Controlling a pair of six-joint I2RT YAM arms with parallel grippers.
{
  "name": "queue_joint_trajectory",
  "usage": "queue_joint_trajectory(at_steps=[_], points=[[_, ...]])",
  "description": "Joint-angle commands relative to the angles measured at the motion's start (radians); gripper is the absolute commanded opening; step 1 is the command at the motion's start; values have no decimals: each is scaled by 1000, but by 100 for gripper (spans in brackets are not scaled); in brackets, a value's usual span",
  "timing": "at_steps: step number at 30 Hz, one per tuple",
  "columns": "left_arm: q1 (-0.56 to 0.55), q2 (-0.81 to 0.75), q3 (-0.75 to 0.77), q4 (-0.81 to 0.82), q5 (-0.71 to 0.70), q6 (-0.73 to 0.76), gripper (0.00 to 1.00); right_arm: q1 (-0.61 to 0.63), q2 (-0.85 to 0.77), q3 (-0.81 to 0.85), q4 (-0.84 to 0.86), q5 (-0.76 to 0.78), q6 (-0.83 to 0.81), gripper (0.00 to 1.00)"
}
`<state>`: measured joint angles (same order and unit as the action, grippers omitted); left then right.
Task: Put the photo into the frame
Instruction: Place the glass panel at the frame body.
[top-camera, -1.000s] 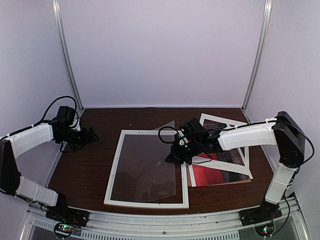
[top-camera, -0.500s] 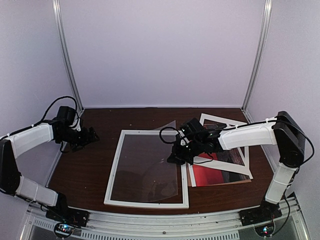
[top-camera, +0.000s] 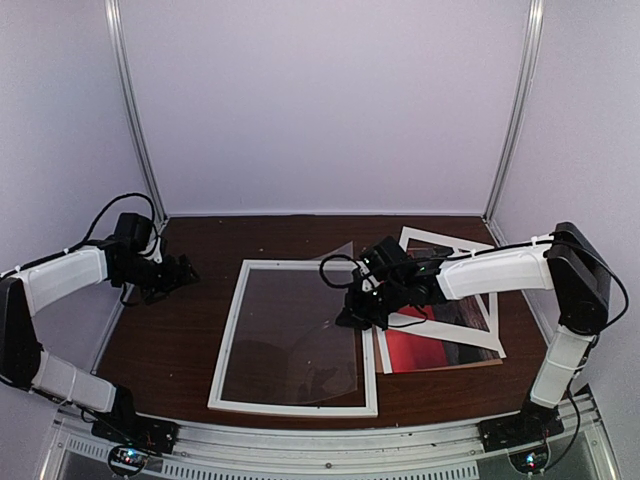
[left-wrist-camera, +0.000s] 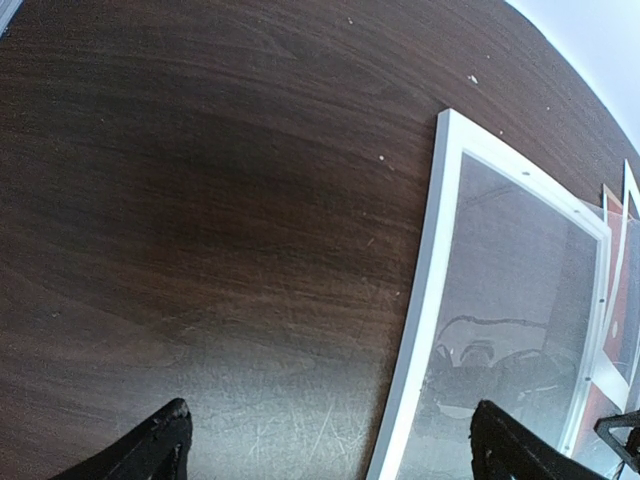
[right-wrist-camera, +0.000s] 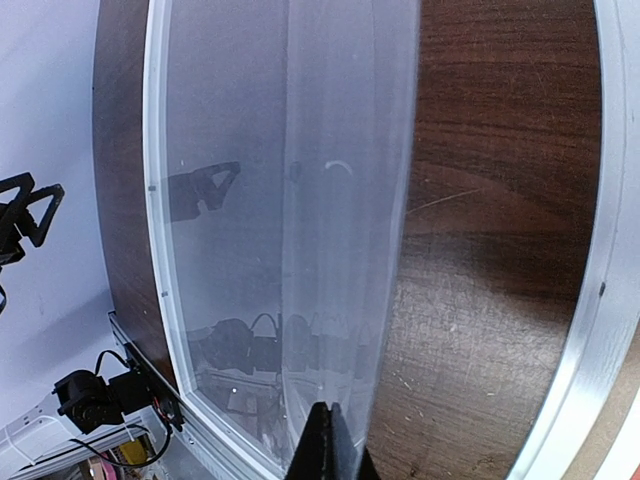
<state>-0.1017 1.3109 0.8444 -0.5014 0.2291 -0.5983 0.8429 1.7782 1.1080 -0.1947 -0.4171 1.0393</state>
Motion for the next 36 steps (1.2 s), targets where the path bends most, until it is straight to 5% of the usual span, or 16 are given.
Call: queue_joint_trajectory(at_steps=[1,36], points=[[10,5,-9,32,16,15,98,-8,-28,8,-23,28,-22,0],[8,16,-24,46,31,8,97,-5,-5,15,-20,-7,-12,0]])
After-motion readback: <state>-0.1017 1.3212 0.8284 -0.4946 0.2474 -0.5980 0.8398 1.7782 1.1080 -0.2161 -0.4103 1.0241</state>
